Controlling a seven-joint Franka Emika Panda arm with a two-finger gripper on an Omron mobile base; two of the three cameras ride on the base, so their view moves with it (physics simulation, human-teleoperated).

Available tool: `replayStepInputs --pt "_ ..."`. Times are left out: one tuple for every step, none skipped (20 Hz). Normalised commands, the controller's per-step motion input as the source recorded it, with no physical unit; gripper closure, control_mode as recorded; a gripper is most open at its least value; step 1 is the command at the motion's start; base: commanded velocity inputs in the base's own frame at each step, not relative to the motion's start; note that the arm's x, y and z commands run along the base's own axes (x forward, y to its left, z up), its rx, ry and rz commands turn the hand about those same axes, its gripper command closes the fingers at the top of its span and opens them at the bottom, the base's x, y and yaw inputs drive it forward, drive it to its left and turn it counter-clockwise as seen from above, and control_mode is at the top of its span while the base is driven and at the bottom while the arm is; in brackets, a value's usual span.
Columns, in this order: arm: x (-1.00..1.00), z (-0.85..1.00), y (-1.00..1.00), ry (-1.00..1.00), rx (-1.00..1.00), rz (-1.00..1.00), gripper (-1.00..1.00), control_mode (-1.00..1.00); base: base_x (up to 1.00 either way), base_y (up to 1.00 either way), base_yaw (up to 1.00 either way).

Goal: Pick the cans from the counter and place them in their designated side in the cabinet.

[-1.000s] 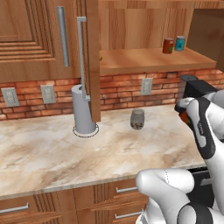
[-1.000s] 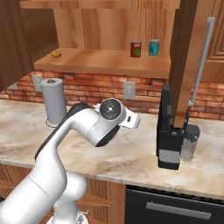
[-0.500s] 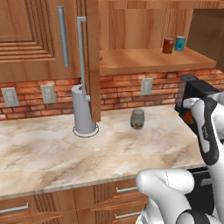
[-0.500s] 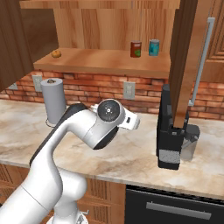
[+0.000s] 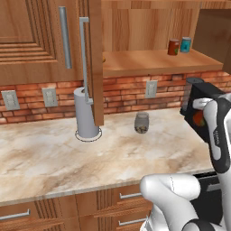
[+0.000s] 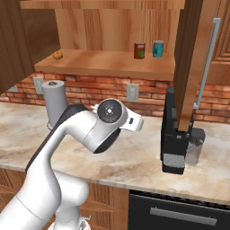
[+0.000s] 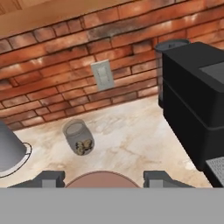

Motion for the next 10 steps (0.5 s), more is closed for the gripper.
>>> replayStepInputs --pt "-0.14 0.25 0.00 -0.09 0.00 0.01 1.00 -1.00 0.00 0.00 0.00" --pt "-0.14 0.22 0.00 -0.08 0.00 0.01 1.00 -1.00 0.00 0.00 0.00" --pt "-0.15 0.22 0.00 -0.08 0.00 0.01 1.00 -1.00 0.00 0.00 0.00" --pt "-0.14 0.22 0.00 -0.08 0.00 0.01 1.00 -1.00 0.00 0.00 0.00" --pt "-0.13 0.22 0.00 -0.08 0.00 0.00 1.00 -1.00 0.00 0.00 0.00" --pt "-0.14 0.21 0.01 -0.08 0.00 0.00 1.00 -1.00 0.00 0.00 0.00" --pt "-0.12 0.21 0.06 -0.08 0.00 0.00 1.00 -1.00 0.00 0.00 0.00" --pt "-0.05 0.19 0.10 -0.07 0.00 0.00 1.00 -1.00 0.00 0.00 0.00" --pt "-0.04 0.21 0.13 -0.07 0.00 0.00 1.00 -1.00 0.00 0.00 0.00" --pt "0.00 0.23 0.14 -0.06 0.00 0.00 1.00 -1.00 0.00 0.00 0.00"
